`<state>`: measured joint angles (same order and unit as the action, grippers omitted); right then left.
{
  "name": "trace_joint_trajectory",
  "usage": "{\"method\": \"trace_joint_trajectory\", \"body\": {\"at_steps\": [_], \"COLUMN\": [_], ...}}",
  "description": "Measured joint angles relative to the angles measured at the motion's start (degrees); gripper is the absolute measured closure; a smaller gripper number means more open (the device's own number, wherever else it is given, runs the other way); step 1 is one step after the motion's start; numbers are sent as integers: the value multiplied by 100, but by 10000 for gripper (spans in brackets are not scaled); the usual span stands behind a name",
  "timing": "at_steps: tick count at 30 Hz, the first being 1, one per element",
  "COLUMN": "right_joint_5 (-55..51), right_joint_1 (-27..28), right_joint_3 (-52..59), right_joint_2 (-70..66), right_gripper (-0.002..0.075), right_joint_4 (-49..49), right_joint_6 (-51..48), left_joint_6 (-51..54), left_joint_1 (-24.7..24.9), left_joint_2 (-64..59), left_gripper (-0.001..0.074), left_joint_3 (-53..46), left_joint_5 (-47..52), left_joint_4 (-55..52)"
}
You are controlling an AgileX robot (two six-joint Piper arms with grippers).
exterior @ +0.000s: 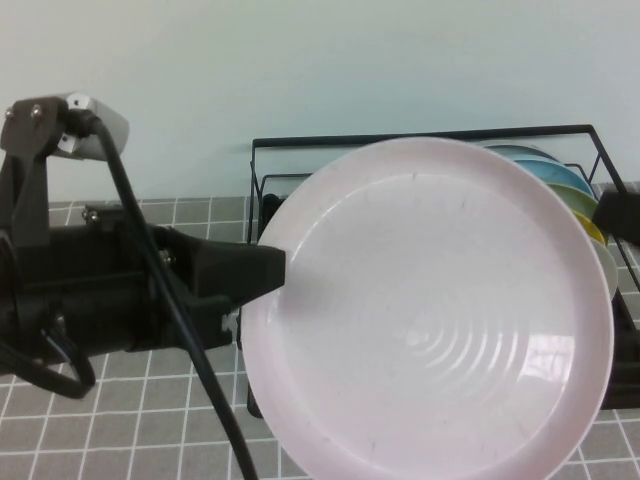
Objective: Place plate on rack
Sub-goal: Hand over the plate
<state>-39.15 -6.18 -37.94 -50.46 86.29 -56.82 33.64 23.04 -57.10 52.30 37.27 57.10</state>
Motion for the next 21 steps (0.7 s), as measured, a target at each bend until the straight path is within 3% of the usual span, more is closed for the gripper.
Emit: {"method": "trace_joint_trajectory", "body": {"at_steps": [3, 8, 21], "right_joint_5": [-5, -985, -1605], "right_joint_1": [0, 0, 0], "right_joint_3": [0, -10, -10], "right_joint_2": [0, 0, 11], "right_gripper": [364, 363, 360], "right_joint_4": [626, 1261, 61], "right_joint_6": [-435, -1272, -793], "left_joint_6": [0, -97, 100], "left_joint_1": [0, 0, 0], "left_joint_2": [0, 0, -373], "left_gripper": [731, 731, 731], "left_joint_3": [0, 0, 0], "left_joint_5": [0, -110, -398], "left_joint_4": [-90, -255, 190]}}
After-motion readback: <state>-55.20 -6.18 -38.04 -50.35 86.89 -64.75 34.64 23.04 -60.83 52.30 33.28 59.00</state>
